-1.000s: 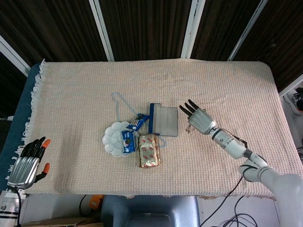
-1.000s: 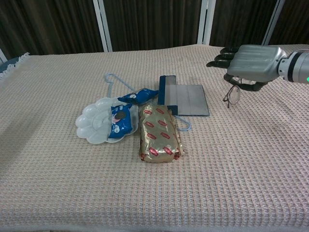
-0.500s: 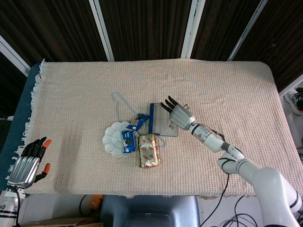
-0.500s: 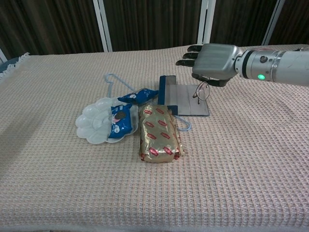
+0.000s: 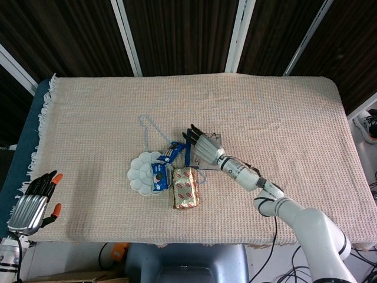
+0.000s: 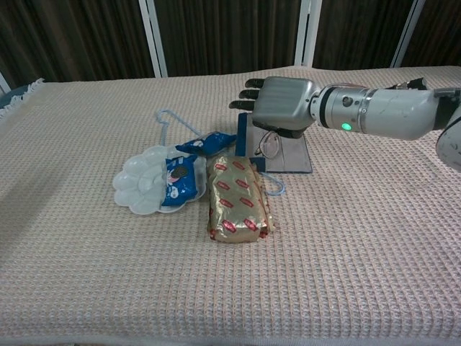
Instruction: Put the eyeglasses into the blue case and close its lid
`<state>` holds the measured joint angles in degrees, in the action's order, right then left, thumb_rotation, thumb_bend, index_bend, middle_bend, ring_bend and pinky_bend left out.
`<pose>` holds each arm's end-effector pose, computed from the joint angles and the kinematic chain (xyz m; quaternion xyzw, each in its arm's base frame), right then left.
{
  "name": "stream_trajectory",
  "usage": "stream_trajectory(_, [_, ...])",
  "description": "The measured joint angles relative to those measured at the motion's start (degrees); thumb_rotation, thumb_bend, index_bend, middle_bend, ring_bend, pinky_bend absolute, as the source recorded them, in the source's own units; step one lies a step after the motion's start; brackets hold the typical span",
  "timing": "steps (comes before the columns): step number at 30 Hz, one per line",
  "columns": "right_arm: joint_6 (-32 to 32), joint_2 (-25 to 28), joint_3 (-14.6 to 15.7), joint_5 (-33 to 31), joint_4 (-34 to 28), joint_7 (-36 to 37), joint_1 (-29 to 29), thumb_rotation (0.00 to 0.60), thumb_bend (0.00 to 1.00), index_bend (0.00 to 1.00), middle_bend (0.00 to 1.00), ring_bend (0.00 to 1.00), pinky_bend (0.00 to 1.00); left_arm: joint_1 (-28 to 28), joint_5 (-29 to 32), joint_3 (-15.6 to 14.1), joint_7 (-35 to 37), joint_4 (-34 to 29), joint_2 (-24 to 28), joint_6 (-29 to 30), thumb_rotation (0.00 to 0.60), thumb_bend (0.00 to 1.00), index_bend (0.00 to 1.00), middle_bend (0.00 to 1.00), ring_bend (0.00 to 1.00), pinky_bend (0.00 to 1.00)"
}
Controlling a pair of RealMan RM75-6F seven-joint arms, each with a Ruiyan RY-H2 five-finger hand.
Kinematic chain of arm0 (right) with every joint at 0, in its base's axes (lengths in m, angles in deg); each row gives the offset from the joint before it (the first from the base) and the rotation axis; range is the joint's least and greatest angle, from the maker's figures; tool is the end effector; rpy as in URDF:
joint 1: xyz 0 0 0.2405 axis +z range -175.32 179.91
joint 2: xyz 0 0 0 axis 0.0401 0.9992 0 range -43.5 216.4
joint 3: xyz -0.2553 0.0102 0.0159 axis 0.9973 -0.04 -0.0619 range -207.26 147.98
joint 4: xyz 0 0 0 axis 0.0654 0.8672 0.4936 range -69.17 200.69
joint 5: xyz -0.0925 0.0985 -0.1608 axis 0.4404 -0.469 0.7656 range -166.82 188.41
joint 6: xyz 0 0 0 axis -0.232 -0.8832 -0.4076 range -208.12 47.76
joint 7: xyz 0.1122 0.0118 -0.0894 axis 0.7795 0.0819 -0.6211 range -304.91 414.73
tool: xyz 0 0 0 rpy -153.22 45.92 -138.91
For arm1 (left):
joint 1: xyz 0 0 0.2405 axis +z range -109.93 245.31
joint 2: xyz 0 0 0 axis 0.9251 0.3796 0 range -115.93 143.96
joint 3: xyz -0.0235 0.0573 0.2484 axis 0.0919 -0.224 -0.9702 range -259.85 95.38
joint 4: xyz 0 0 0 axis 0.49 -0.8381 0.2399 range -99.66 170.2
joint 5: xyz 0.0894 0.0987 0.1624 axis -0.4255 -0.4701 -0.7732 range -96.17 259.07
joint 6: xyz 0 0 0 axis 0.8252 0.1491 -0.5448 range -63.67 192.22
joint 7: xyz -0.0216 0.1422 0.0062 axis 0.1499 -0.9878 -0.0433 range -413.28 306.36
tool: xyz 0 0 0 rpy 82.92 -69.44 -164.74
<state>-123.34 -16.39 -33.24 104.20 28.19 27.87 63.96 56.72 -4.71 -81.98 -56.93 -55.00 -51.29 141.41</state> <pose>-0.1151 -0.4462 -0.0564 0.8700 0.1251 0.1752 0.4435 -0.3079 0.2035 0.1315 -0.6644 -0.3802 -0.3411 0.5456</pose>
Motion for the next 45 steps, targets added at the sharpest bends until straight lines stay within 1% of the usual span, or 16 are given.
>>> stream_trajectory(8, [-0.15,-1.34,0.96,0.18,1.18,0.35,0.79,0.6,0.59,0.66,0.06,0.0,0.0,0.13,-0.55,-0.19,0.8,0.05,0.31,0.4,0.6,0.44,0.0,0.0,0.0,0.11])
stream_trajectory(10, [-0.35,-1.62,1.18,0.26,1.39,0.48,0.95,0.6,0.59,0.63,0.06,0.0,0.0,0.14,-0.56,-0.21,0.87,0.06,0.33,0.42,0.6,0.44,0.0,0.0,0.0,0.11])
stream_trajectory(11, [-0.44,-1.71,1.26,0.28,1.5,0.5,0.99,0.6,0.59,0.6,0.06,0.0,0.0,0.13,-0.54,-0.2,0.92,0.07,0.34,0.41,0.6,0.44,0.0,0.0,0.0,0.11])
stream_trajectory(13, [-0.68,-1.92,1.39,0.3,1.8,0.52,1.05,0.6,0.57,0.55,0.06,0.0,0.0,0.11,-0.47,-0.16,0.98,0.09,0.35,0.37,0.6,0.44,0.0,0.0,0.0,0.11])
stream_trajectory(14, [-0.78,-2.0,1.43,0.3,1.87,0.58,1.06,0.6,0.53,0.51,0.06,0.0,0.0,0.09,-0.44,-0.16,1.01,0.1,0.36,0.32,0.6,0.44,0.0,0.0,0.0,0.12])
stream_trajectory(18, [-1.63,-2.31,1.58,0.32,2.19,0.9,1.05,0.6,0.44,0.45,0.06,0.0,0.0,0.07,-0.46,-0.17,1.13,0.08,0.42,0.3,0.6,0.44,0.0,0.0,0.0,0.12])
stream_trajectory(21, [-2.74,-2.46,1.59,0.37,2.39,1.07,0.92,0.6,0.41,0.44,0.06,0.0,0.0,0.14,-0.56,-0.19,1.31,0.08,0.48,0.48,0.6,0.44,0.0,0.0,0.0,0.12])
stream_trajectory(25, [-5.85,-2.01,1.51,0.41,1.97,2.55,0.11,0.6,0.41,0.44,0.06,0.0,0.0,0.19,-0.68,-0.21,1.52,0.14,0.52,0.61,0.6,0.44,0.0,0.0,0.0,0.12])
stream_trajectory(28, [-8.01,-0.33,1.66,0.32,0.24,5.09,-1.22,0.6,0.41,0.43,0.06,0.0,0.0,0.18,-0.86,-0.28,1.54,0.16,0.51,0.66,0.6,0.44,0.0,0.0,0.0,0.12])
stream_trajectory(32, [-8.77,2.69,1.87,-0.73,-3.18,6.45,-3.72,0.6,0.41,0.42,0.05,0.0,0.0,0.25,-1.07,-0.4,1.1,0.01,0.39,0.82,0.6,0.44,0.0,0.0,0.0,0.12])
stream_trajectory(34, [-9.03,3.78,1.75,-1.77,-4.26,5.94,-4.92,0.6,0.36,0.42,0.05,0.0,0.0,0.26,-1.05,-0.42,0.81,-0.02,0.3,0.8,0.6,0.44,0.0,0.0,0.0,0.12])
stream_trajectory(36, [-9.08,3.99,1.42,-2.71,-4.52,5.24,-5.57,0.6,0.26,0.42,0.05,0.0,0.0,0.2,-0.92,-0.43,0.43,-0.09,0.19,0.58,0.6,0.44,0.0,0.0,0.0,0.12])
stream_trajectory(37, [-8.94,4.03,1.13,-3.41,-4.68,5.03,-5.92,0.6,0.24,0.42,0.05,0.0,0.0,0.16,-0.87,-0.42,0.33,-0.14,0.15,0.48,0.6,0.44,0.0,0.0,0.0,0.12])
stream_trajectory(40, [-8.62,3.8,0.09,-5.39,-4.77,4.75,-6.83,0.6,0.19,0.39,0.04,0.0,0.0,0.06,-0.85,-0.39,0.24,-0.16,0.09,0.39,0.6,0.44,0.0,0.0,0.0,0.12])
stream_trajectory(42, [-9.1,3.12,-0.73,-6.32,-4.08,4.19,-7.32,0.6,0.16,0.31,0.02,0.0,0.0,0.01,-0.84,-0.39,0.24,-0.13,0.07,0.29,0.6,0.44,0.0,0.0,0.0,0.12])
stream_trajectory(45, [-10.44,1.14,-1.77,-7.14,-1.74,3.61,-7.7,0.6,0.14,0.24,0.01,0.0,0.0,-0.11,-0.71,-0.38,0.26,-0.08,0.06,0.01,0.6,0.44,0.0,0.0,0.0,0.12])
